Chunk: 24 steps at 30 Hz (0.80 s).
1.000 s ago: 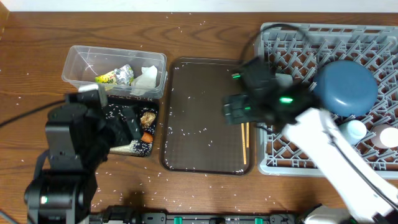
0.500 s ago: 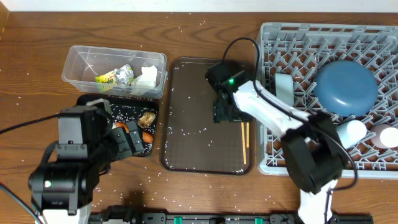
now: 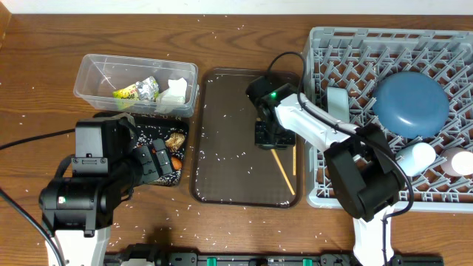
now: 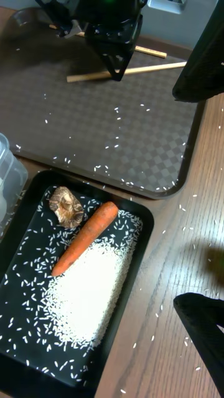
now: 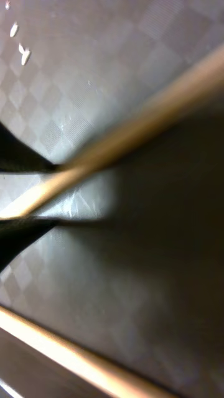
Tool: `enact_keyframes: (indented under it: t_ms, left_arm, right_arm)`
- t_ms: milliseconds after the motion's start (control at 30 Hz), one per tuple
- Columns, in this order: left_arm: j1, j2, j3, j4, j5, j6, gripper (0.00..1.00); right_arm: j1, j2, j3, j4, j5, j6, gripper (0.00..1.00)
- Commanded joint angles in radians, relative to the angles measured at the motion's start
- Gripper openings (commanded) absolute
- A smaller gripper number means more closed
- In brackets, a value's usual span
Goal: Sort waste into correct bins and load items into the dishwasher rack
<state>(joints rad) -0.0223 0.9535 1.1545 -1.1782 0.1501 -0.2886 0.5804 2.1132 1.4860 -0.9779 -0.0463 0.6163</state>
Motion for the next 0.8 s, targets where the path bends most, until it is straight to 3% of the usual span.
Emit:
enact_keyframes:
  t_ms: [0,233,433,633,767]
  left_arm:
    - [0.004,0.008,-0.002,-0.003,-0.005,-0.005,0.98]
    - [0.004,0.01,-0.002,-0.003,-0.005,-0.005,0.98]
    - [0.004,0.01,-0.002,-0.003,-0.005,-0.005,0.98]
    - [0.004,0.012,-0.002,-0.003,-0.005,-0.005,0.98]
    - [0.004,0.012,-0.002,-0.003,-0.005,-0.005,0.98]
  right_arm:
    - [0.016,0.051,-0.011,0.002,-0.002,-0.003,0.01]
    - [-0.017,-0.06,0.001,0.0,-0.011,-0.133,0.01]
    - [-0.077,-0.259,0.002,-0.024,-0.009,-0.197,0.01]
    - [-0.241,-0.463,0.002,-0.061,0.072,-0.234,0.01]
    - [-0.392,-0.507,0.002,-0.087,0.076,-0.354,0.01]
